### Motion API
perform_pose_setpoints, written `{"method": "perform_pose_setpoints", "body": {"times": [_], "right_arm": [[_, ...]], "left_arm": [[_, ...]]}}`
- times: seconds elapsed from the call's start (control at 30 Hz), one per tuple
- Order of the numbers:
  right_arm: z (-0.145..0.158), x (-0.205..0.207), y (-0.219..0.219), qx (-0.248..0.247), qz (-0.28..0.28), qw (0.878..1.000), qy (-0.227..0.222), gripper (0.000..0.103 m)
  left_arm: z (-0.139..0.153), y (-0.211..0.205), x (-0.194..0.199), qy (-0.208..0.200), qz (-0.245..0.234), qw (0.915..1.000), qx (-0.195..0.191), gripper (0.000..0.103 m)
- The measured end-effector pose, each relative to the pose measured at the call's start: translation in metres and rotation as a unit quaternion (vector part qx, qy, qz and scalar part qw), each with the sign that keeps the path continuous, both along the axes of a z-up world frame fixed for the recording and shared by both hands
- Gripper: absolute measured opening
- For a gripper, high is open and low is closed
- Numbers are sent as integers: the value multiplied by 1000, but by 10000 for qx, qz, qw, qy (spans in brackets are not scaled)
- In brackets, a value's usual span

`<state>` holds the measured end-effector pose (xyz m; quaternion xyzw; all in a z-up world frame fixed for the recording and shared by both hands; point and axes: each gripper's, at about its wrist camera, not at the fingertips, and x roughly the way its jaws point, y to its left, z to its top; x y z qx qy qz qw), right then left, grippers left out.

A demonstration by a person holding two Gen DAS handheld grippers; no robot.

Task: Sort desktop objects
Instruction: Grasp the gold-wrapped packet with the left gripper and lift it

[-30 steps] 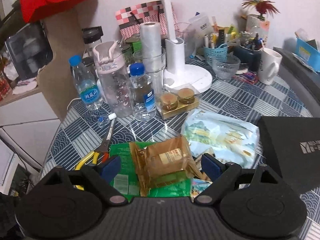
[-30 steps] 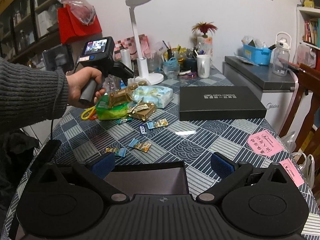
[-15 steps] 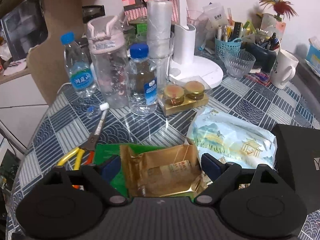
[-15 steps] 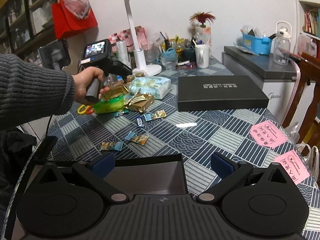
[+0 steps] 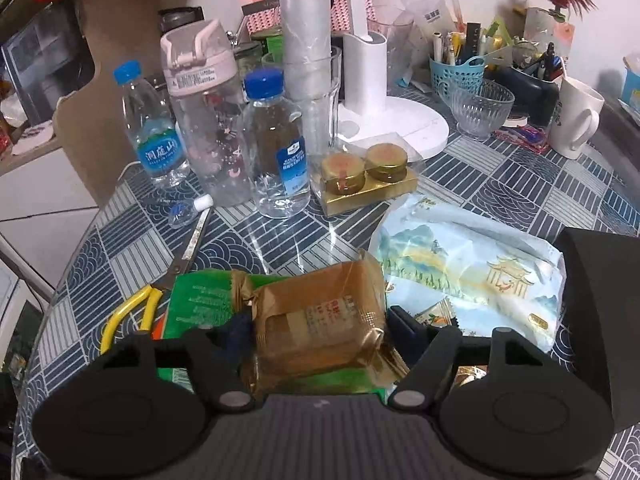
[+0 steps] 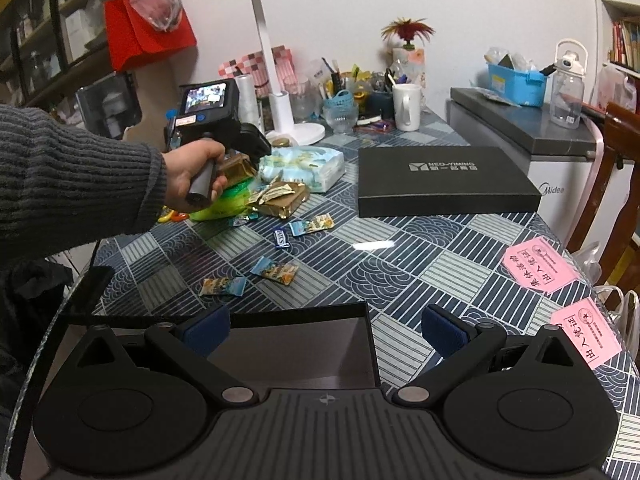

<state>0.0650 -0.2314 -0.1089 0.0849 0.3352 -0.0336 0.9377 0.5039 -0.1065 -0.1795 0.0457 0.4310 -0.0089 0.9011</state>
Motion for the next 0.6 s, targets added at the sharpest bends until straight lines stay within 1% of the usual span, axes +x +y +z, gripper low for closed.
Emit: {"method": "perform_pose_setpoints", "body": {"times": [0.23, 0.53, 0.6], "right_arm": [[12, -9, 2, -81, 24, 9999, -124, 103], [32, -30, 1, -93, -40, 9995, -293, 103], [37, -36, 1, -120, -33, 9994, -333, 103]], "left_arm": [[18, -3, -20, -102, -133, 9998, 89, 83], [53, -8, -63, -236, -410, 9987, 210, 83], [61, -7, -72, -239, -416, 9987, 177, 83]]}}
